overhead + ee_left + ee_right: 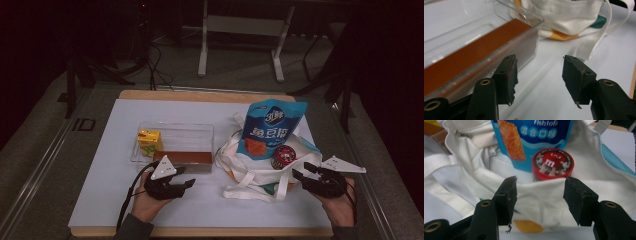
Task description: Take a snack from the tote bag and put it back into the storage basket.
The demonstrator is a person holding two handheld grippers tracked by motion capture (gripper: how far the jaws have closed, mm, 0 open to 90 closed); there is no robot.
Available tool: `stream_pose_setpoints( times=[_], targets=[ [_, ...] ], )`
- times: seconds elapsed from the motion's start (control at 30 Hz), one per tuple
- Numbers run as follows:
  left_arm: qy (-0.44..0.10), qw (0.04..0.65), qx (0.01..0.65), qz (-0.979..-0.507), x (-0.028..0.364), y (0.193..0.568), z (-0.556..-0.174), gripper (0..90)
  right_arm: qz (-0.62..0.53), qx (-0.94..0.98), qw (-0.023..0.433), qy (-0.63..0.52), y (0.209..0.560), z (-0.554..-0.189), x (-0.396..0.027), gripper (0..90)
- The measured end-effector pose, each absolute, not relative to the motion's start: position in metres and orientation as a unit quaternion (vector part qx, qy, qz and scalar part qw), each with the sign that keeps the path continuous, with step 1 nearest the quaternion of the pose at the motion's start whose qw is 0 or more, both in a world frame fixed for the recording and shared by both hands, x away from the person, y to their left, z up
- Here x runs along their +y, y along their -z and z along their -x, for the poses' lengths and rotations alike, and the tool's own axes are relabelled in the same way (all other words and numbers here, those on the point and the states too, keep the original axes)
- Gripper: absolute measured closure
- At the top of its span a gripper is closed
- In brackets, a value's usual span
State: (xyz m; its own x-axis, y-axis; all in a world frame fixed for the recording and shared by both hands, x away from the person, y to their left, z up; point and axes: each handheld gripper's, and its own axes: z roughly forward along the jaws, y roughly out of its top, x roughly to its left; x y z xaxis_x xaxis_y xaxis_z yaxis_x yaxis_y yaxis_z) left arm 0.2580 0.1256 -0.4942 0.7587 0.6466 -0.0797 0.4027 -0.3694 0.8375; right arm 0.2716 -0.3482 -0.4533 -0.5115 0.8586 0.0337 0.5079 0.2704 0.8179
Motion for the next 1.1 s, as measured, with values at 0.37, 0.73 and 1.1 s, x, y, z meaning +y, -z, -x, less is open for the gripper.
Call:
stream_pose_setpoints(
  times=[0.37,0.73,1.1],
  targets=[
    [-0.126,0.456,0.320,-0.821,0.126,0.515,-0.256,45.4,-0.444,0.770,0.209,-0.409,0.451,-0.296,-0.344,44.6],
    [-0.133,0.447,0.321,-0.824,0.127,0.527,-0.257,45.5,-0.446,0.767,0.212,-0.410,0.444,-0.323,-0.344,44.6],
    [-0.130,0.455,0.330,-0.817,0.131,0.535,-0.262,45.8,-0.441,0.765,0.216,-0.417,0.434,-0.340,-0.342,43.7]
  ],
)
